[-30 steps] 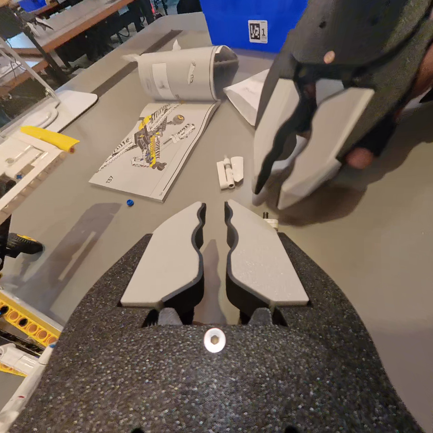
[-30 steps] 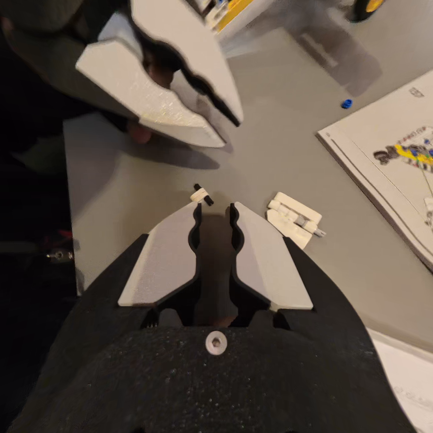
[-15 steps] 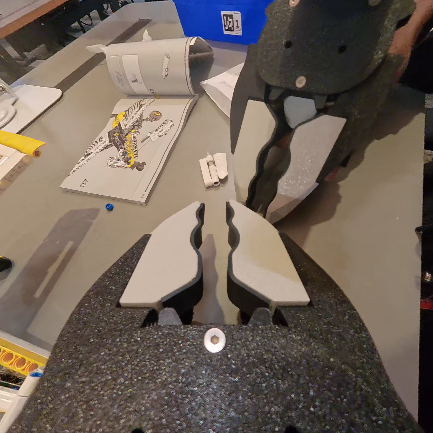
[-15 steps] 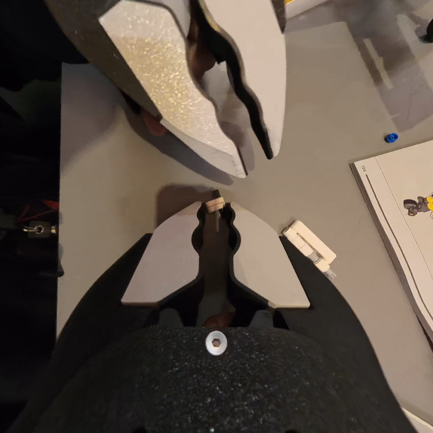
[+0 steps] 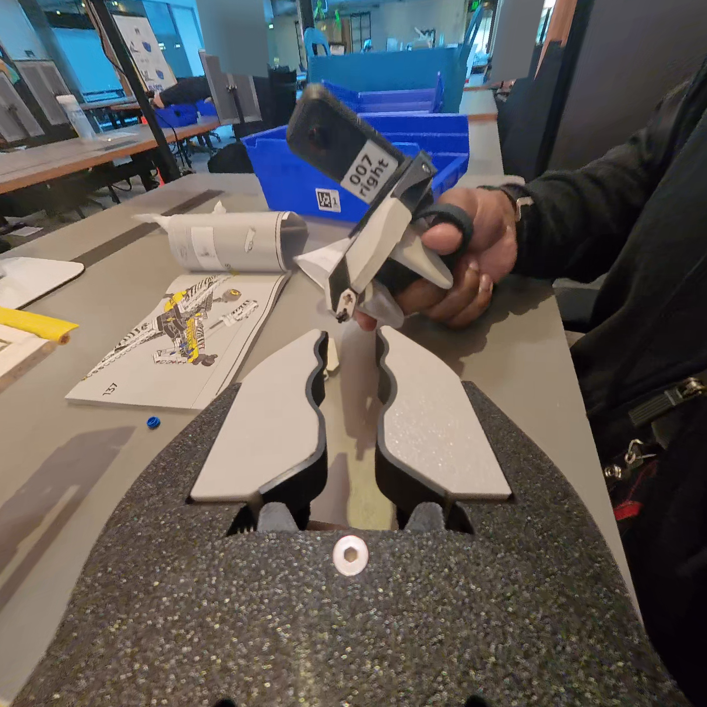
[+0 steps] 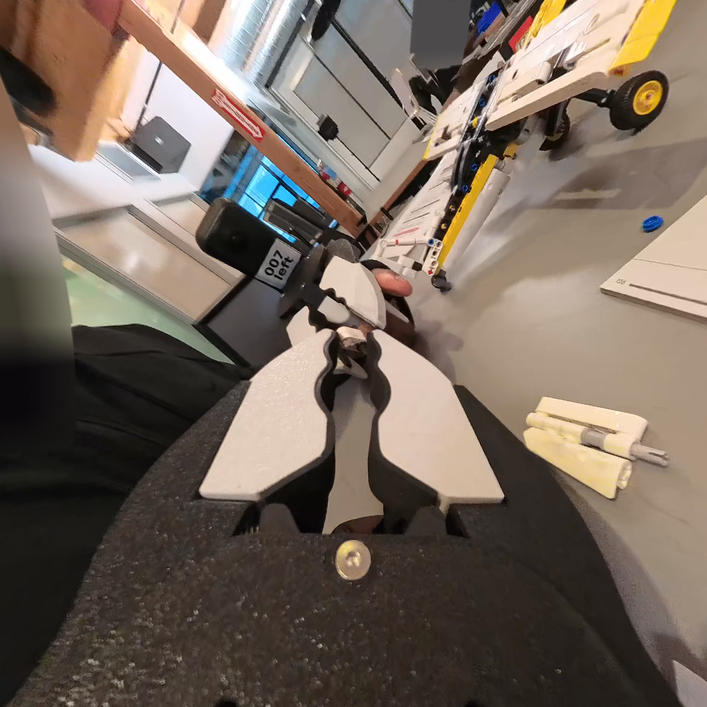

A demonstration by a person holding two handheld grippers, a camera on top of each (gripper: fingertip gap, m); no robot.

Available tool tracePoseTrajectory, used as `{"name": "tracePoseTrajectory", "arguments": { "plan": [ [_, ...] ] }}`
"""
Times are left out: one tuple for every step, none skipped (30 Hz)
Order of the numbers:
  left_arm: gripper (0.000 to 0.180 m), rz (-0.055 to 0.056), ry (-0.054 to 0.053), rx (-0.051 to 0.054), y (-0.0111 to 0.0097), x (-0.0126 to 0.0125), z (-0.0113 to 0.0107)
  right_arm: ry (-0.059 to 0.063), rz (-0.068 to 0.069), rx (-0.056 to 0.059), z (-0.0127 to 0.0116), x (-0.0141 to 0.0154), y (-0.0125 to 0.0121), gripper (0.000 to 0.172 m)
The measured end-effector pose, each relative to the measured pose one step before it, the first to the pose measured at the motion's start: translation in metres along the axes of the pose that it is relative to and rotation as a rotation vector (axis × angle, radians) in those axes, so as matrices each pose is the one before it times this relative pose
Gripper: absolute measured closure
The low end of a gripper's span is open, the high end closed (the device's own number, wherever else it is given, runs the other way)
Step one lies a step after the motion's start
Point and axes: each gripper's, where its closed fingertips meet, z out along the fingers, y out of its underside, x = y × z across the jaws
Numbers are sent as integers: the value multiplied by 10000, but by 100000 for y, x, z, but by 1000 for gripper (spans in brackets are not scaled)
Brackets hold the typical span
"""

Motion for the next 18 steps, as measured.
{"name": "tracePoseTrajectory", "arguments": {
  "plan": [
    [156, -126, 33, 199, -303, -19, 89, -184, 190, 125, 27, -171, -83, 158],
    [157, -137, 39, 231, -349, 37, 106, -196, 179, 120, 36, -207, -76, 158],
    [157, -86, 22, 201, -297, 44, 110, -167, 151, 94, 55, -159, -44, 158],
    [160, 9, 3, 126, -183, 84, 137, -131, 117, 82, 54, -124, -31, 158],
    [162, 85, -85, 64, -90, -8, 135, -99, 97, 78, 32, -96, -41, 158],
    [165, 104, -176, 58, -104, -111, 121, -58, 71, 71, 8, -47, -40, 158],
    [169, 86, -208, 46, -101, -197, 56, -22, 29, 83, -47, -3, -94, 158],
    [171, 84, -59, 13, -78, -13, 32, -3, -4, 66, -89, 1, -123, 158],
    [171, 55, -48, -64, -3, -10, 41, 17, -52, 15, -100, 9, -67, 159],
    [172, 71, -63, -114, 68, -55, 37, 98, -144, -46, -108, 64, -6, 160],
    [172, 82, -42, -151, 86, -66, 11, 214, -250, -101, -142, 165, 12, 160],
    [172, 43, 19, -200, 109, -29, 2, 336, -388, -176, -188, 269, 22, 159],
    [172, -8, 49, -236, 93, -20, 15, 429, -558, -266, -202, 345, 66, 157],
    [172, 17, 54, -266, 77, -18, 27, 468, -691, -317, -203, 335, 67, 154],
    [173, 77, 32, -371, 189, -62, 56, 429, -768, -338, -207, 205, 31, 153],
    [172, 141, 39, -492, 343, -56, 94, 351, -834, -362, -159, 47, 21, 151],
    [172, 200, 93, -519, 368, 37, 124, 301, -865, -386, -107, -19, 33, 151],
    [172, 195, 74, -510, 364, 13, 138, 271, -834, -404, -72, -19, 47, 151]
  ]
}}
